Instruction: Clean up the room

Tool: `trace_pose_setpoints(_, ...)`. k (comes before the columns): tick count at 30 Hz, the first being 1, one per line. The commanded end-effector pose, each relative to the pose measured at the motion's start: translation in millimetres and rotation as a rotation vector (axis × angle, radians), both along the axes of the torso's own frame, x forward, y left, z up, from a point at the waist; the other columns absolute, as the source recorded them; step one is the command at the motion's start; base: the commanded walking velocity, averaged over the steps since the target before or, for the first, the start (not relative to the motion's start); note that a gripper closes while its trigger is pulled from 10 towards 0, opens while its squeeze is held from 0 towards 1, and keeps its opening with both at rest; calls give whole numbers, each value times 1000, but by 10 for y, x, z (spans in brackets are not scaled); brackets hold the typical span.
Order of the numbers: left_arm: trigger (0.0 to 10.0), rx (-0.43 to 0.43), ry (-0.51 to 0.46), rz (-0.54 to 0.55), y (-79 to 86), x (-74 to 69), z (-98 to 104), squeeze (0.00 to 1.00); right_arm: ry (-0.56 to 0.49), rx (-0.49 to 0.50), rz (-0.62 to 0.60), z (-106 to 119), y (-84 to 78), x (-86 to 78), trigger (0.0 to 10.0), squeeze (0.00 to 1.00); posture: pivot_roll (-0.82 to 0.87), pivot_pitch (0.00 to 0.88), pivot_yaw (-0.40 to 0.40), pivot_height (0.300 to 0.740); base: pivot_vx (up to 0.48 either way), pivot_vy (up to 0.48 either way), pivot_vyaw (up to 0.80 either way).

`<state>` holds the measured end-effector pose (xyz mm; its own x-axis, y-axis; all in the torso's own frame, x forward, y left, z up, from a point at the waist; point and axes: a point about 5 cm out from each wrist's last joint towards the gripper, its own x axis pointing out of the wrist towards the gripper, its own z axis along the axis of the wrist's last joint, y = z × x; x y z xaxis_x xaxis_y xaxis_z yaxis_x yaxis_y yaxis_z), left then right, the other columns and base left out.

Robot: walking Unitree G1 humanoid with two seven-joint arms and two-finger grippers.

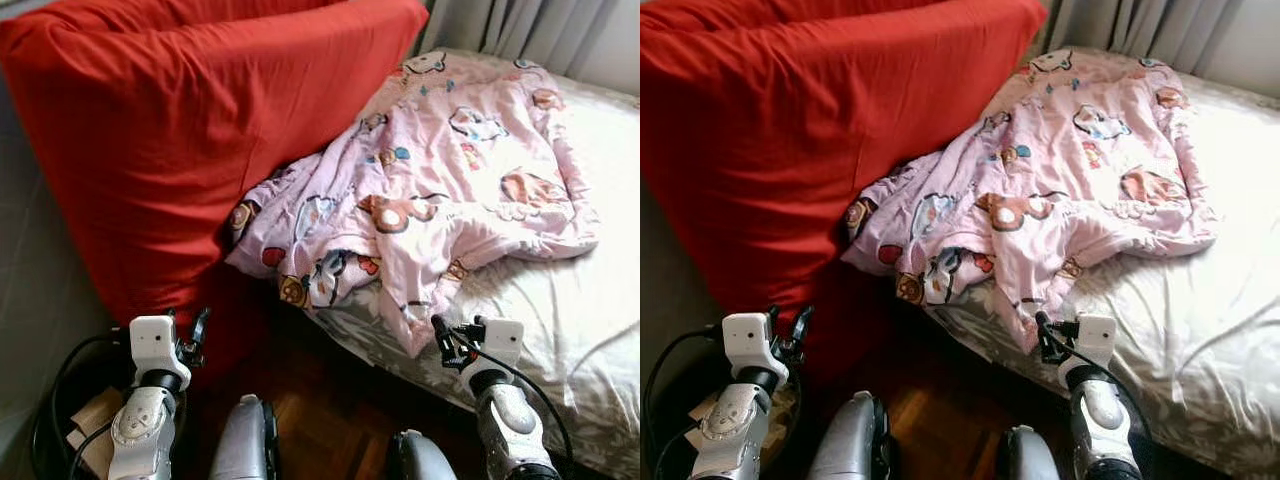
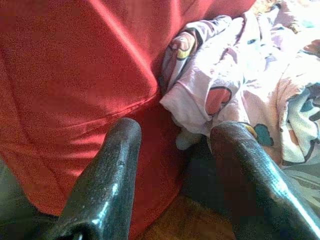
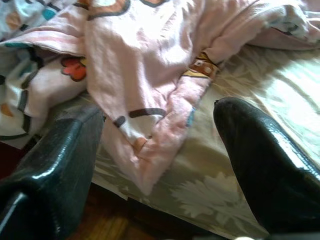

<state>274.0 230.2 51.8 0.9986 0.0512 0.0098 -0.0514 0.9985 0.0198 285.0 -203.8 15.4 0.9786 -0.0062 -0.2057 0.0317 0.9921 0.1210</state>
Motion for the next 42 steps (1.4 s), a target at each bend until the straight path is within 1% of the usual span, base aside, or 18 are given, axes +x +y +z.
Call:
trace_pose_setpoints(1, 10000, -12, 6, 5, -1, -27, -15, 0, -4, 5, -13, -8, -37, -25, 10000, 0, 49, 161, -52, 585, 0, 0, 0)
trace_pose_setpoints(10, 10000, -18, 6, 12, -7, -21, 1, 0, 1, 10, -11, -13, -8, -15, 10000, 0, 49, 150, -52, 585, 0, 0, 0)
trace_pose_setpoints(16, 10000, -24, 7, 15, -1, -11, 10, 0, -11, 5, 39, -3, 43, -9, 10000, 0, 60, 158, -60, 585, 0, 0, 0)
trace_pose_setpoints(18, 10000, -24, 5, 15, 6, -9, 16, 0, -10, -20, 62, -2, 59, -8, 10000, 0, 62, 162, -60, 585, 0, 0, 800)
trace_pose_setpoints(22, 10000, -18, 6, 21, 23, -18, 21, 0, -9, -6, 50, -6, 59, -8, 10000, 0, 65, 166, -60, 585, 253, 0, 575)
trace_pose_setpoints(27, 10000, -13, 8, 21, 50, -33, 29, 0, -14, 29, 20, -5, 66, -1, 10000, 0, 69, 169, -54, 585, 254, 0, 0)
trace_pose_setpoints(33, 10000, -12, 9, 17, 53, -31, 40, 0, -22, 31, 2, 8, 67, 11, 10000, 0, 70, 170, -50, 585, 254, 0, 0)
trace_pose_setpoints(36, 10000, -11, 9, 13, 44, -26, 46, 0, -19, 32, -52, 14, 20, 19, 10000, 0, 70, 170, -50, 585, 252, 0, 0)
trace_pose_setpoints(38, 10000, -10, 8, 11, 45, -23, 51, 0, -15, 48, -118, 21, -54, 24, 10000, 0, 72, 176, -47, 585, 253, 0, 0)
trace_pose_setpoints(41, 10000, -10, 8, 10, 45, -23, 53, 0, -2, 55, -131, 15, -74, 28, 10000, 0, 72, 183, -46, 585, 255, 0, 0)
trace_pose_setpoints(42, 10000, -9, 9, 10, 45, -23, 54, 0, 4, 71, -140, 11, -83, 31, 10000, 0, 73, 185, -46, 585, 255, 0, -656)
